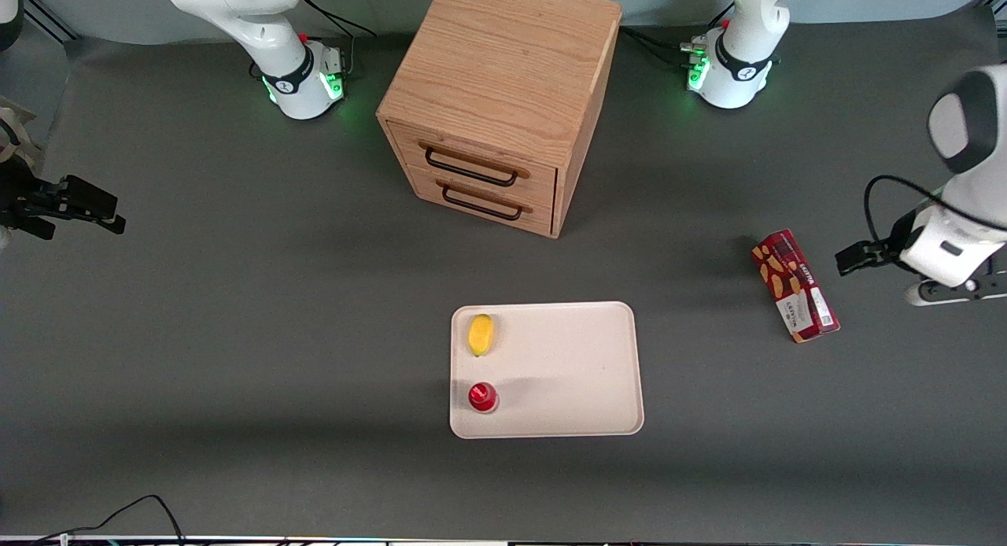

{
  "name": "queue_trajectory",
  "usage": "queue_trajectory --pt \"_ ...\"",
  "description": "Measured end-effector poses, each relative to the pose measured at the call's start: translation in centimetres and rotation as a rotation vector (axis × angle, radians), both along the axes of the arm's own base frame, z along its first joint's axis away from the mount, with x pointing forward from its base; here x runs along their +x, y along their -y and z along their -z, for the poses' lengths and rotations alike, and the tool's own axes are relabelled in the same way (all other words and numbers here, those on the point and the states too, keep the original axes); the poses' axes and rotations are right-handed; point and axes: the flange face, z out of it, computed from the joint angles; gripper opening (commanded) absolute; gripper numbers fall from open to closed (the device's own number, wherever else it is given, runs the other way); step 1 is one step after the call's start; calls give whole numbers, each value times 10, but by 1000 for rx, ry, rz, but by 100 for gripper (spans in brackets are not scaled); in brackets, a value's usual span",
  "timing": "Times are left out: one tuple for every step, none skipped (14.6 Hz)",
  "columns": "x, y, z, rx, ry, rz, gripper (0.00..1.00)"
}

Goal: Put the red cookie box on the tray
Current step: 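Lower the open left gripper over the red cookie box, then close the left gripper on the end of the red cookie box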

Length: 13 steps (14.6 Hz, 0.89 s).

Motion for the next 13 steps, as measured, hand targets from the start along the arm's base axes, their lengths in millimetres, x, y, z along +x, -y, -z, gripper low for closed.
queue_trajectory --pt "-5 -3 25 -19 12 -18 100" --pt "-10 -4 47 -32 25 -31 100" --pt "-15 -3 66 -44 41 -44 100" --pt "-19 -3 83 -54 56 -58 100" --pt "-23 -3 97 -60 72 -69 100" --pt "-26 -3 112 -60 89 -77 100" --pt "-28 -4 125 -58 103 -81 100" --pt "-30 -4 138 -54 116 -83 98" --pt "-33 -5 151 -49 131 -85 83" --pt "-35 -5 163 -45 141 -86 60" --pt "-38 -6 172 -43 146 -87 26" --pt "-40 -6 178 -41 149 -88 0" --pt "-41 -6 182 -40 149 -88 0"
